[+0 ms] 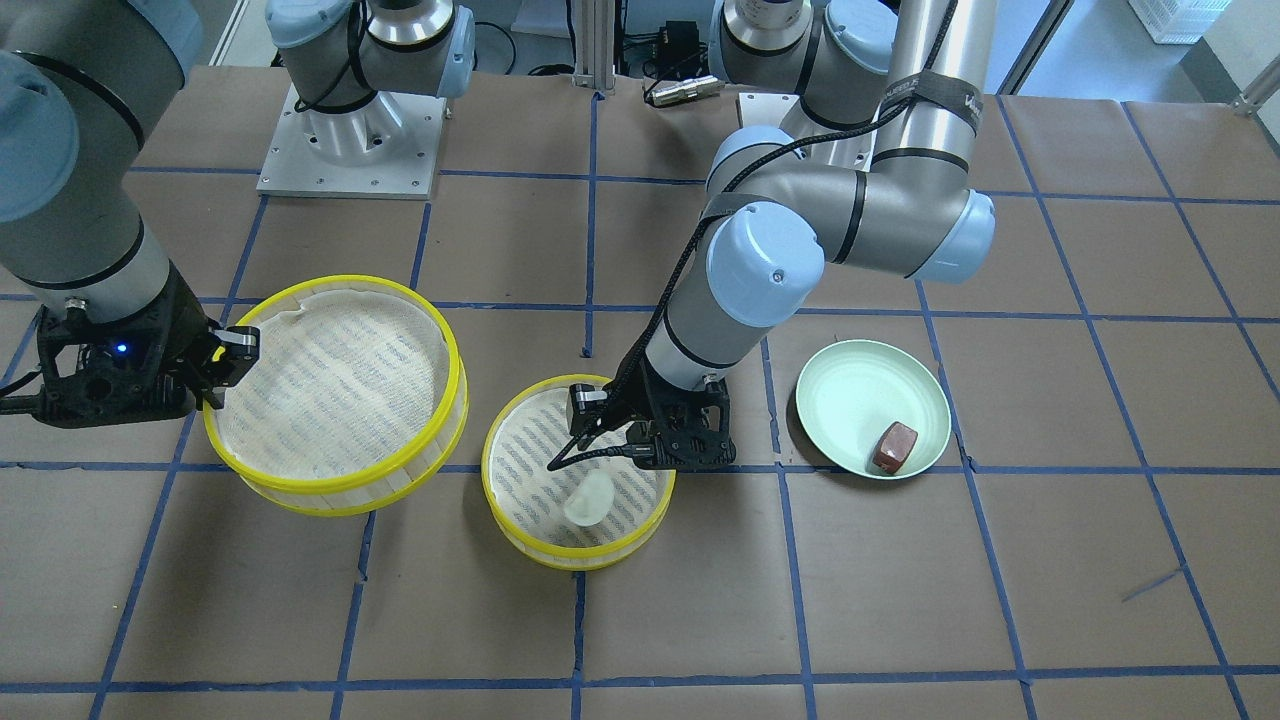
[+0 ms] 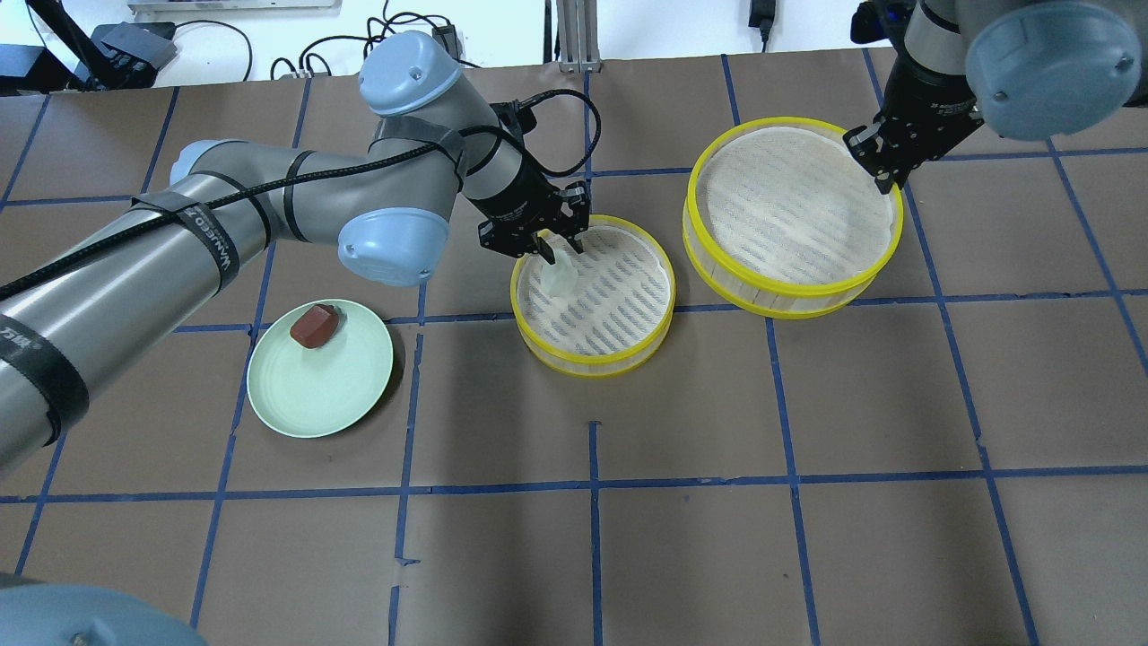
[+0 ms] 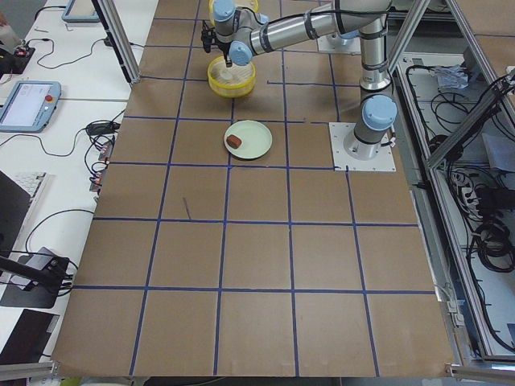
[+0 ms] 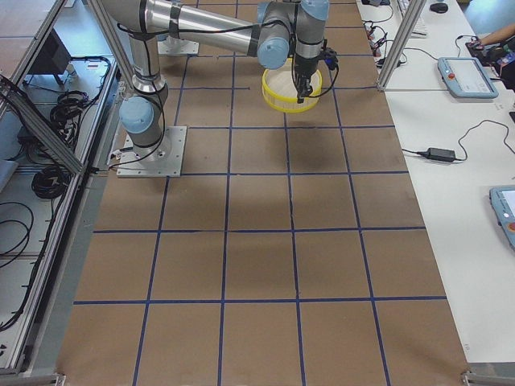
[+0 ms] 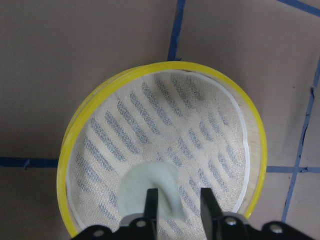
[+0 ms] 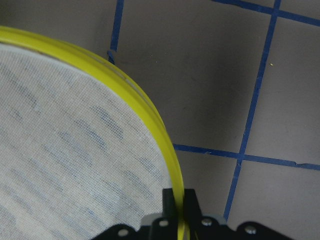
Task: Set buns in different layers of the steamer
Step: 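Lower the white bun into the bottom steamer tier and open the left gripper, then restack the top tier with the right gripper while the left reaches the brown bun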
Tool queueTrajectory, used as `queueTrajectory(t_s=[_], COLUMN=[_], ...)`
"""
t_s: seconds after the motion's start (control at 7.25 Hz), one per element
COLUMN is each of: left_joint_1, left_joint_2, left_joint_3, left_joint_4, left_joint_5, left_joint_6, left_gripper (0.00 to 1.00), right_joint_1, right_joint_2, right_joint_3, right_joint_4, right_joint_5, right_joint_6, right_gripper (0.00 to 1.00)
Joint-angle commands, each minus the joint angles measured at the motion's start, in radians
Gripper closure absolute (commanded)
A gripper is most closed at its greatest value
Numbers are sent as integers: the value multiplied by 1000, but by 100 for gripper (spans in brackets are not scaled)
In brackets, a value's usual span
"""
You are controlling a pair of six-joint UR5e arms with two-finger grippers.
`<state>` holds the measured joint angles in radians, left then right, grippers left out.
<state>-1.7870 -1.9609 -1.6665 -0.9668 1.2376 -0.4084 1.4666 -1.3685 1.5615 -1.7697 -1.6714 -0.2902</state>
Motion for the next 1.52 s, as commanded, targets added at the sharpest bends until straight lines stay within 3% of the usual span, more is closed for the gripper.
queueTrajectory(t_s=[0.0, 0.14, 0.28, 0.41, 0.55, 0.97, 1.24, 1.38], left_joint_1=[1, 44, 131, 221, 294, 412, 437, 437], left_joint_2=[23, 34, 49, 69, 88, 97, 73, 71], left_joint_3=[7, -13, -24, -51, -87, -217, -228, -231], left_joint_4=[0, -1, -35, -121, -131, -121, -36, -23], left_joint_5=[22, 189, 238, 275, 339, 338, 374, 396], left_joint_6=[17, 212, 388, 439, 523, 618, 843, 853], left_gripper=[0, 0, 0, 0, 0, 0, 0, 0], right_joint_1=[0, 1, 12, 41, 88, 230, 286, 335], right_joint_2=[0, -3, -10, -14, -9, 29, 51, 75], right_joint_3=[2, 2, 18, 34, 32, 22, 17, 17], right_joint_4=[6, 13, 28, 21, 13, -7, -37, -77], right_joint_5=[7, 9, 9, 10, 10, 10, 10, 10], right_joint_6=[2, 22, 90, 167, 250, 448, 555, 606], right_gripper=[94, 94, 94, 94, 94, 94, 94, 94])
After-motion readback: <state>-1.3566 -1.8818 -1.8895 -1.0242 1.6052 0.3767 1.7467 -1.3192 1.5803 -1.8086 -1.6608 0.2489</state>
